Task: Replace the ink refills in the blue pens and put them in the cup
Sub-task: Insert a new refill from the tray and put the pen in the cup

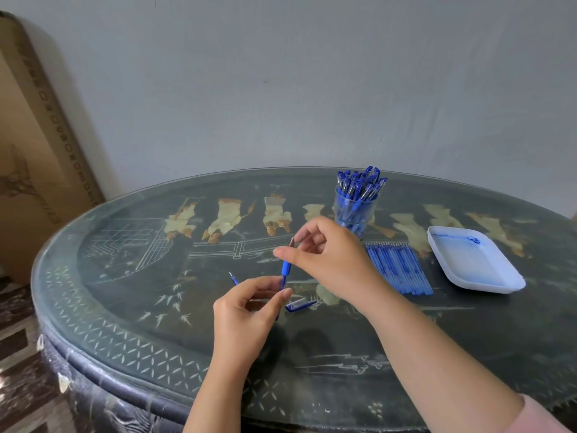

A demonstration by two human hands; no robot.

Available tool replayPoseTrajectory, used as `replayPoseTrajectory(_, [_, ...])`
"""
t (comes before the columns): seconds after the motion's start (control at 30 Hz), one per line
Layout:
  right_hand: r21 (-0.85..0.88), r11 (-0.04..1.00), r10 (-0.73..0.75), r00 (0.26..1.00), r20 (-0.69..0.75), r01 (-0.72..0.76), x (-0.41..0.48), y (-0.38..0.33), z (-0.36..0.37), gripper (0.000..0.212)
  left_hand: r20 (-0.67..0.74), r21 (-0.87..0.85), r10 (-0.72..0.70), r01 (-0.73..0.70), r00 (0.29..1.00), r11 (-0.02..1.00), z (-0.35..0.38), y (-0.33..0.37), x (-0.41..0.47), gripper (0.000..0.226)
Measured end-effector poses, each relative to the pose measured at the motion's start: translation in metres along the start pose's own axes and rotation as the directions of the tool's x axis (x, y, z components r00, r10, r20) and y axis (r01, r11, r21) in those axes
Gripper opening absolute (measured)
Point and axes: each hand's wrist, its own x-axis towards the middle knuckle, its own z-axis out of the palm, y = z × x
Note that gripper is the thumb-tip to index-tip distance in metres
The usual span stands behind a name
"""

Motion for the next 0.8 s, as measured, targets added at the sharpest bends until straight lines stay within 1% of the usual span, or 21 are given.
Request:
replayPoseTrajectory(0.07, [0.033,0.999,0.024,0.999,0.043,-0.025,-0.003,-0.001,-0.001,0.036,-0.001,0.002,0.006,-0.006,1.000,1.000,0.000,0.000,0.000,0.021])
replayPoseTrajectory(0.1, [0.056,0.998,0.021,0.998,0.067,-0.025,-0.004,0.000,-0.002,0.036,-0.003,0.003,0.005,-0.005,1.000,1.000,0.000,0.000,0.000,0.021])
replayPoseTrajectory(0.17, [0.118,0.993,0.004,0.996,0.091,-0.015,-0.005,0.001,-0.001,0.028,-0.010,0.002,-0.001,0.001,1.000,1.000,0.001,0.000,0.000,0.022])
replayPoseTrajectory(0.27, [0.138,0.990,0.011,1.000,0.027,-0.014,-0.007,0.003,0.003,0.013,-0.007,0.003,-0.001,0.001,1.000,1.000,0.001,0.000,0.000,0.021])
replayPoseTrajectory(0.37, [0.132,0.990,0.049,0.998,-0.024,-0.046,-0.008,0.002,0.006,0.026,-0.011,-0.005,0.006,-0.007,1.000,1.000,0.001,0.001,0.000,0.021])
replayPoseTrajectory(0.43, [0.157,0.987,0.040,0.999,0.017,-0.043,-0.009,0.001,0.005,0.027,-0.016,-0.012,0.004,-0.004,1.000,1.000,0.000,0.001,0.000,0.021])
replayPoseTrajectory(0.5, [0.160,0.987,-0.003,0.999,0.051,-0.005,-0.010,0.001,0.005,0.023,-0.014,-0.014,-0.003,0.003,1.000,1.000,0.001,0.000,0.000,0.021])
replayPoseTrajectory(0.57, [0.153,0.988,-0.022,1.000,-0.002,0.022,-0.010,0.002,0.007,0.015,-0.009,-0.006,0.002,-0.003,1.000,1.000,0.001,0.000,0.001,0.022])
replayPoseTrajectory(0.6, [0.148,0.989,-0.005,0.999,-0.039,0.011,-0.010,0.002,0.008,0.016,-0.007,-0.003,0.008,-0.008,1.000,1.000,0.001,0.000,0.000,0.022])
replayPoseTrajectory(0.67, [0.144,0.989,0.034,0.997,-0.067,-0.024,-0.009,0.002,0.008,0.027,-0.012,-0.003,0.013,-0.013,1.000,1.000,0.001,-0.001,0.000,0.022])
replayPoseTrajectory(0.73, [0.196,0.980,0.043,0.999,-0.015,-0.039,-0.009,0.003,0.008,0.029,-0.015,-0.005,0.008,-0.008,1.000,1.000,0.001,-0.001,0.001,0.021])
replayPoseTrajectory(0.8, [0.231,0.973,0.014,0.999,0.048,-0.025,-0.010,0.003,0.006,0.026,-0.011,-0.007,0.000,-0.001,1.000,1.000,0.000,-0.001,0.001,0.020])
